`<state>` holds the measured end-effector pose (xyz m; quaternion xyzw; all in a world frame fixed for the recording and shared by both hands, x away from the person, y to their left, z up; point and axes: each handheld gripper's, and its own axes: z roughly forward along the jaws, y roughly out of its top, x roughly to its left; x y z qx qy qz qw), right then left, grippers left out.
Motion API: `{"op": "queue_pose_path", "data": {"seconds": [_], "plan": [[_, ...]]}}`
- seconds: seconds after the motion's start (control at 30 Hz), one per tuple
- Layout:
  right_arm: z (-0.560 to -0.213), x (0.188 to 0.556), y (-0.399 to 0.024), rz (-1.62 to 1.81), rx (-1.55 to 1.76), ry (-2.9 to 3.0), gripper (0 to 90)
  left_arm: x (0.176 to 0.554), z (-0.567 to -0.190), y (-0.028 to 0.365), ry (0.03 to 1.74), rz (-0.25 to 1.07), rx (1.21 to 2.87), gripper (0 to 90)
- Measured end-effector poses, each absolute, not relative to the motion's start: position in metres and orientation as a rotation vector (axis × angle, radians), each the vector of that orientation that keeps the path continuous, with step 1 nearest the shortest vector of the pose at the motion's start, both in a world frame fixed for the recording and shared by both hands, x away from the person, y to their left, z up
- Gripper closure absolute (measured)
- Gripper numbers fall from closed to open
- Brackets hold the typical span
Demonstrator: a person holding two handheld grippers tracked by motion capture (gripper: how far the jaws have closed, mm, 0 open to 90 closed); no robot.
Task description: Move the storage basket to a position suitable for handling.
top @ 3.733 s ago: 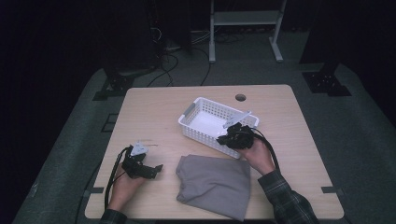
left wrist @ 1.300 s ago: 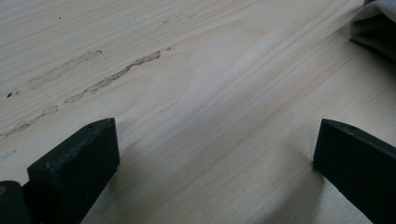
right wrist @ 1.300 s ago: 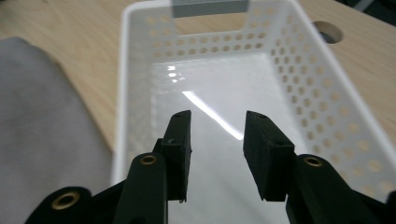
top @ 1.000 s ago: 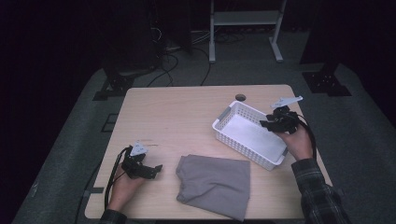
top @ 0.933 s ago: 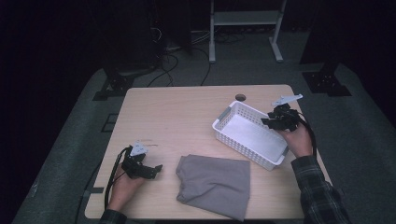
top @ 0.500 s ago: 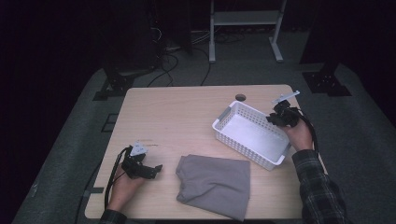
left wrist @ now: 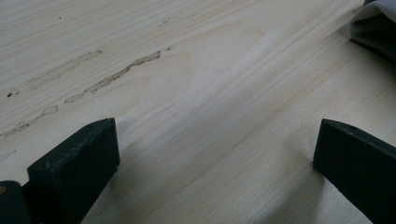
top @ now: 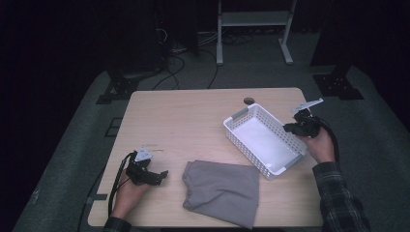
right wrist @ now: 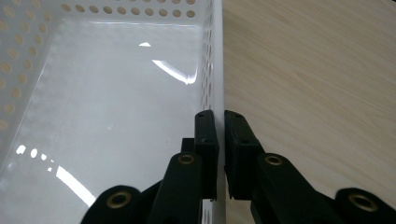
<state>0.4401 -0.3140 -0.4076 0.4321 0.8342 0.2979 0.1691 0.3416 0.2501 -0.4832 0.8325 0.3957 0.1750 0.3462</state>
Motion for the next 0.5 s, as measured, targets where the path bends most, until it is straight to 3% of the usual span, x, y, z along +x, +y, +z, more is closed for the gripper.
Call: {"op": "queue_pose_path", "data": {"seconds": [0.4,0.5], "plan": [[-0.407,0.414,-0.341,0.827,1.264,2.347,82.4,0.342,-0.483,0.25,1.027,0.454,2.16,0.0],[-0.406,0.407,-0.342,0.832,1.271,2.298,64.0,0.342,-0.483,0.25,1.025,0.456,2.161,0.0]]}}
